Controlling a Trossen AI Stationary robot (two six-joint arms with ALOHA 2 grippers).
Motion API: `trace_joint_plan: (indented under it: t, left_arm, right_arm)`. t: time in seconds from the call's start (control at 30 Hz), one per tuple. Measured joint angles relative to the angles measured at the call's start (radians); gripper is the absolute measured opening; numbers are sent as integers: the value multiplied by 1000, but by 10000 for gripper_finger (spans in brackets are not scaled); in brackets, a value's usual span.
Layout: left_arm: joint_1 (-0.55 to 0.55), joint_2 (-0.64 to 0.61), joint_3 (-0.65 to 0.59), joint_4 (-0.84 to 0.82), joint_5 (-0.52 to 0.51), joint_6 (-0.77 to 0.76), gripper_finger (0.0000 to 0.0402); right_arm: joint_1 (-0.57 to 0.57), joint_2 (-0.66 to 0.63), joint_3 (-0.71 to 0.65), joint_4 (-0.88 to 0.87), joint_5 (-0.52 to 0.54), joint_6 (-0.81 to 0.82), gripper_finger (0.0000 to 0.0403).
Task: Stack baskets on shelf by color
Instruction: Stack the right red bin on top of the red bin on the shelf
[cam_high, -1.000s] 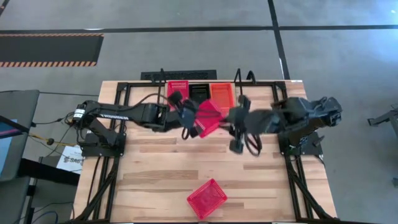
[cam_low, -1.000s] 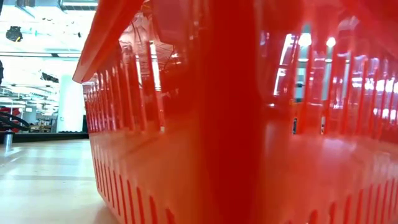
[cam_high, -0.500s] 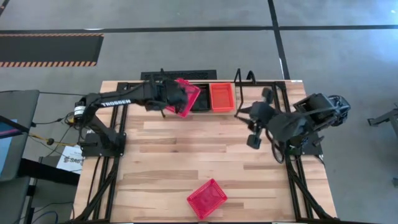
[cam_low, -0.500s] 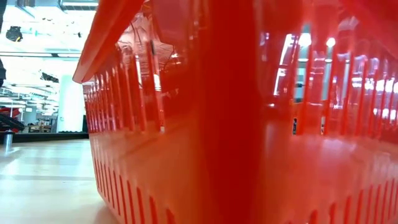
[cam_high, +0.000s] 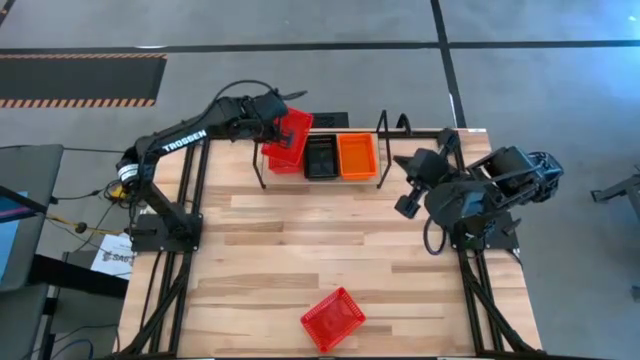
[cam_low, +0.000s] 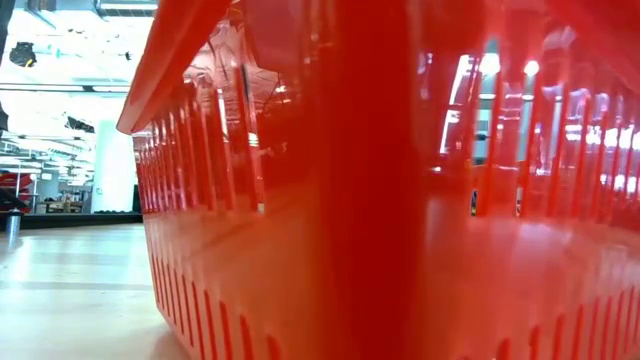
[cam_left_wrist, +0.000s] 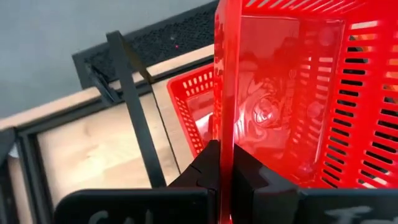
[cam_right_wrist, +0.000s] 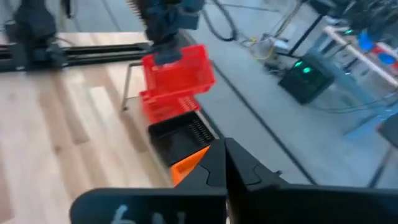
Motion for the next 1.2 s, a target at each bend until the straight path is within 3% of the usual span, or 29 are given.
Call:
trace_joint_plan:
  t: [0.1, 0.33, 0.53, 0.7, 1.2]
  left_arm:
    - [4, 7, 0, 1, 17, -39, 0]
    - [-31, 9, -81, 58, 12, -151, 0]
    - [-38, 9, -177, 35, -6, -354, 0]
    - [-44, 8, -259, 148, -4, -458, 0]
    - [-30, 8, -262, 240, -82, -494, 0]
  right_arm:
    - [-10, -11, 0, 0, 70, -26, 5]
    - [-107, -59, 0, 0, 102, -162, 3]
    - [-177, -118, 1, 0, 67, -297, 2]
    - [-210, -163, 1, -1, 31, -347, 2]
    - [-216, -218, 1, 0, -58, -406, 2]
